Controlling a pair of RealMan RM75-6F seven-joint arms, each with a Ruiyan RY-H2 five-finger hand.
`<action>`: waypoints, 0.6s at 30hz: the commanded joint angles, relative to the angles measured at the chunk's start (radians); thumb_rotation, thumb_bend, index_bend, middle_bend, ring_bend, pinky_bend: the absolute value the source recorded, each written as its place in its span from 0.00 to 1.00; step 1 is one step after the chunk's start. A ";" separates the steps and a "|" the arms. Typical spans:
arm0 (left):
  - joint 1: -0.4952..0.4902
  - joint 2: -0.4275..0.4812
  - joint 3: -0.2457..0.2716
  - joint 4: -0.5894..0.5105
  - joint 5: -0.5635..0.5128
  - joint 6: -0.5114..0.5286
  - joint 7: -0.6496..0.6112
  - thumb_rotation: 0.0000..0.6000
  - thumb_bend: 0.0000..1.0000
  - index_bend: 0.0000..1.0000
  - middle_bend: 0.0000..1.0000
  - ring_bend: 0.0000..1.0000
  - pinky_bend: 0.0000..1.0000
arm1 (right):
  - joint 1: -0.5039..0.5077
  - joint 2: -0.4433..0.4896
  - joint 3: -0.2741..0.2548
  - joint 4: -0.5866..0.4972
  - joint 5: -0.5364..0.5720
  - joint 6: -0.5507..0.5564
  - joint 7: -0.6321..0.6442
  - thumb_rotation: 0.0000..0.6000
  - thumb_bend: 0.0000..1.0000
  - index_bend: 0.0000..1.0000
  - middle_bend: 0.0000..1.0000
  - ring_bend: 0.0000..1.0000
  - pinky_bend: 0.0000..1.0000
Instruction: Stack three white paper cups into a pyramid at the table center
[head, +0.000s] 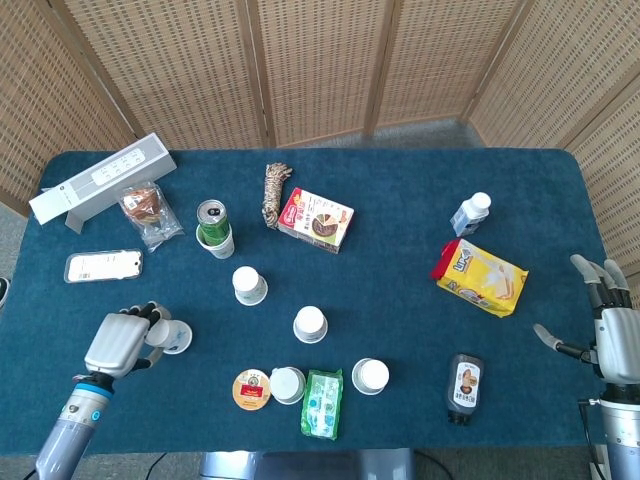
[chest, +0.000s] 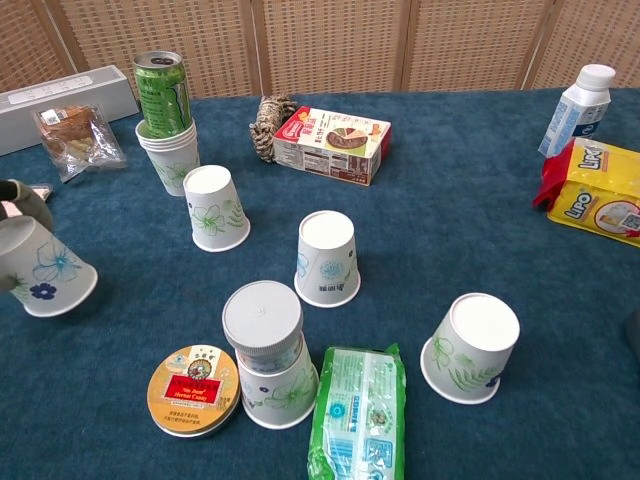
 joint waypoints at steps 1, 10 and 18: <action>-0.019 -0.008 -0.015 -0.032 0.001 -0.004 0.012 1.00 0.34 0.35 0.33 0.38 0.53 | -0.001 0.000 0.000 -0.001 -0.001 0.001 0.000 1.00 0.13 0.07 0.16 0.13 0.00; -0.085 -0.091 -0.051 -0.101 -0.019 -0.023 0.141 1.00 0.34 0.34 0.33 0.39 0.52 | -0.002 0.002 0.003 -0.002 -0.002 -0.002 0.002 1.00 0.13 0.07 0.17 0.13 0.00; -0.150 -0.207 -0.087 -0.092 -0.079 -0.035 0.277 1.00 0.34 0.33 0.33 0.39 0.52 | -0.002 0.002 0.003 -0.003 -0.006 -0.003 0.004 1.00 0.13 0.08 0.17 0.13 0.00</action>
